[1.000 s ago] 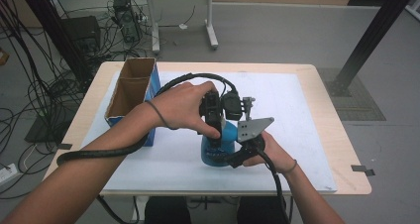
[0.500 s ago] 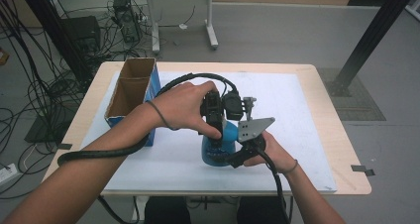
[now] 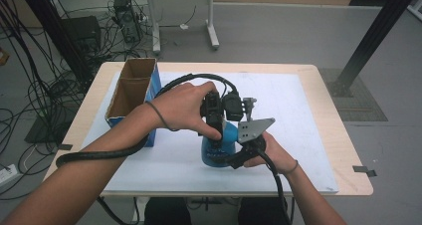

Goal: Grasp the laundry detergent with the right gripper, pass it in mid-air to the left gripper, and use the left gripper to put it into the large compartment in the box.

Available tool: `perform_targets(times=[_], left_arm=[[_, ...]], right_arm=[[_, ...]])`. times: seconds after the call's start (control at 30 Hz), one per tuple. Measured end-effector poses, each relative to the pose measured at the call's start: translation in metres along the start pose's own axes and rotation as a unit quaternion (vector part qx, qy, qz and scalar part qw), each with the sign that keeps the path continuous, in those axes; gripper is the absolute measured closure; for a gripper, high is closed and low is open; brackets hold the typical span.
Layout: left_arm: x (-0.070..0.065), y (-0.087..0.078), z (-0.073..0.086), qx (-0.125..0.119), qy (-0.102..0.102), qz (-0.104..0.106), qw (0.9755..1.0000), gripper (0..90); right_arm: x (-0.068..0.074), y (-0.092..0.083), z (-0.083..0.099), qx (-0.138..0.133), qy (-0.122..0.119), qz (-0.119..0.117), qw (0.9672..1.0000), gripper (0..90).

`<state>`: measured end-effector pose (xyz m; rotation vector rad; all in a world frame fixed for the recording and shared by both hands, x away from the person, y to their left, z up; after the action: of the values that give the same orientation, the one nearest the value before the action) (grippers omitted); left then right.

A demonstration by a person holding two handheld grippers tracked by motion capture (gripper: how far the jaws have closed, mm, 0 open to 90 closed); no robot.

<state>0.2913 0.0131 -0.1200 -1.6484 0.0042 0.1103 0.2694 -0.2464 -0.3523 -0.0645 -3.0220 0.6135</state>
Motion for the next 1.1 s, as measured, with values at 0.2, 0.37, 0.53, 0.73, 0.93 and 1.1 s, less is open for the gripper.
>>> perform_targets(times=[0.2,0.37,0.53,0.73,0.93,1.1], left_arm=[[-0.0006,-0.0005,-0.0005,0.0,0.0,-0.002,1.0,37.1],[-0.0004,-0.0006,-0.0009,0.001,0.002,-0.002,1.0,37.1],[-0.0005,-0.0007,-0.0006,0.0,0.0,-0.002,1.0,37.1],[-0.0005,-0.0016,-0.0001,-0.001,-0.001,-0.003,1.0,37.1],[-0.0004,-0.0014,-0.0001,-0.001,-0.002,-0.003,1.0,37.1],[-0.0007,-0.0016,-0.0003,-0.001,-0.002,-0.003,1.0,37.1]], right_arm=[[-0.0003,-0.0004,-0.0004,0.0,-0.001,0.001,1.0,42.0],[-0.0001,-0.0005,-0.0003,0.0,-0.002,0.002,1.0,42.0],[-0.0003,-0.0004,-0.0004,0.0,-0.003,0.002,1.0,41.9],[-0.0006,-0.0005,-0.0001,-0.002,-0.002,0.002,1.0,41.9],[-0.0007,-0.0008,-0.0006,-0.001,-0.003,0.002,1.0,41.9],[-0.0006,-0.0006,-0.0003,-0.002,-0.003,0.002,1.0,41.9]])
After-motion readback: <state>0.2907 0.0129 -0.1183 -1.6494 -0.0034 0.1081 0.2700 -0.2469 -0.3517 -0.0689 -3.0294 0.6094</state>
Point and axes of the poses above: each handheld gripper's, and its own axes: y roughly forward along the jaws, z roughly out of its underside, x roughly to its left, the point moved 1 cm from there along y, roughly forward along the jaws, and after that the axes turned 1 degree about z, right-handed, at the moved point
